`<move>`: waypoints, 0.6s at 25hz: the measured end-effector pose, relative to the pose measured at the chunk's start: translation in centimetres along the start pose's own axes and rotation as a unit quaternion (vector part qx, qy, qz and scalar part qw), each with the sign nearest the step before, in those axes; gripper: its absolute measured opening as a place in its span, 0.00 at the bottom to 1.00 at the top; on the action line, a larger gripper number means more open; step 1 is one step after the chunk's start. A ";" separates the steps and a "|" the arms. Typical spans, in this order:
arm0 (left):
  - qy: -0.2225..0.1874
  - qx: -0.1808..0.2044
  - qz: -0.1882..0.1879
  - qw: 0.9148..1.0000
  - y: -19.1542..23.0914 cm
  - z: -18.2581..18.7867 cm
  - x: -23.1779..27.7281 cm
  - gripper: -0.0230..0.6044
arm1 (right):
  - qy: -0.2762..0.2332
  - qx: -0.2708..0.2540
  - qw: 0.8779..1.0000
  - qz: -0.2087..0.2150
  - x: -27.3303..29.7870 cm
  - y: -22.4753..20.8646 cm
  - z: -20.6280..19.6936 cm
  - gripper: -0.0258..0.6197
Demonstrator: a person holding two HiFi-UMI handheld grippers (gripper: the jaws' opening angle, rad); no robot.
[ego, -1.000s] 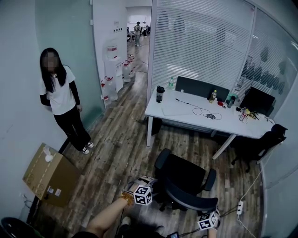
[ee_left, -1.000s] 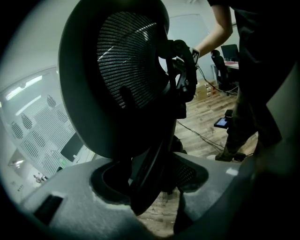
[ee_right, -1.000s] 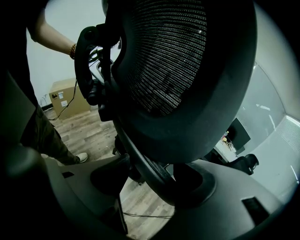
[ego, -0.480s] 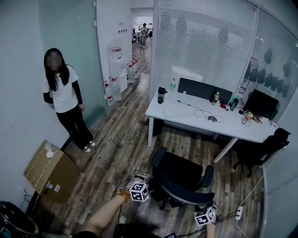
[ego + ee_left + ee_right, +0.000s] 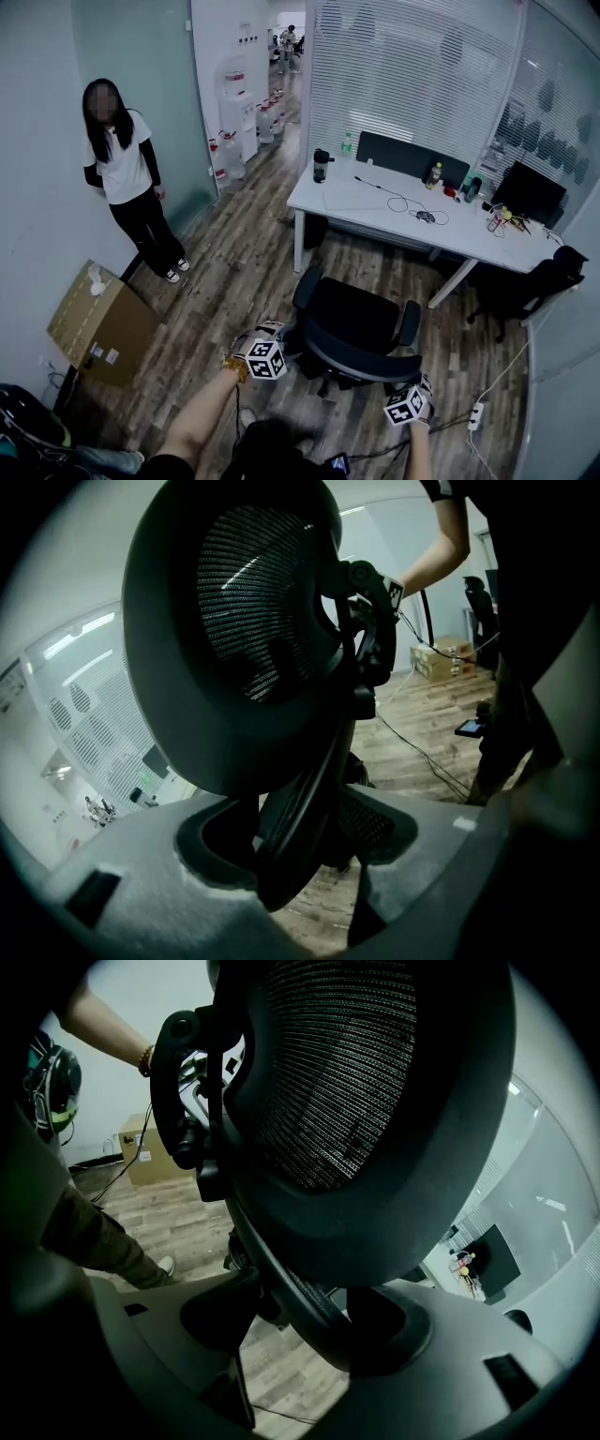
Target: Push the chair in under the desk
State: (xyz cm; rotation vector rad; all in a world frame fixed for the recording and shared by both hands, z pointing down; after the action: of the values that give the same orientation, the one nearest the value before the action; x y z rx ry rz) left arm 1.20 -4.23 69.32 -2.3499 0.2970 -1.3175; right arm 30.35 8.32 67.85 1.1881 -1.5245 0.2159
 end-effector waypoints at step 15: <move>0.002 -0.004 0.001 1.000 4.4 -0.6 1.4 0.45 | 0.005 -0.008 1.000 0.010 2.0 -2.9 3.6 0.49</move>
State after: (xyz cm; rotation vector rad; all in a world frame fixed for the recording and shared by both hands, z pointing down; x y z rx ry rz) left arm 1.50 -8.82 68.61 -2.3524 0.3068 -1.3222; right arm 30.52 3.37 66.98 1.1571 -1.5272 0.2233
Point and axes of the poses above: the fingertips, and each gripper's own axes: x forward along the fingers, y to its left, z out of its top, the point moved 5 cm from there along -x, backward along the fingers, and after that the axes turned 12 degrees about y, right-handed, at the moved point
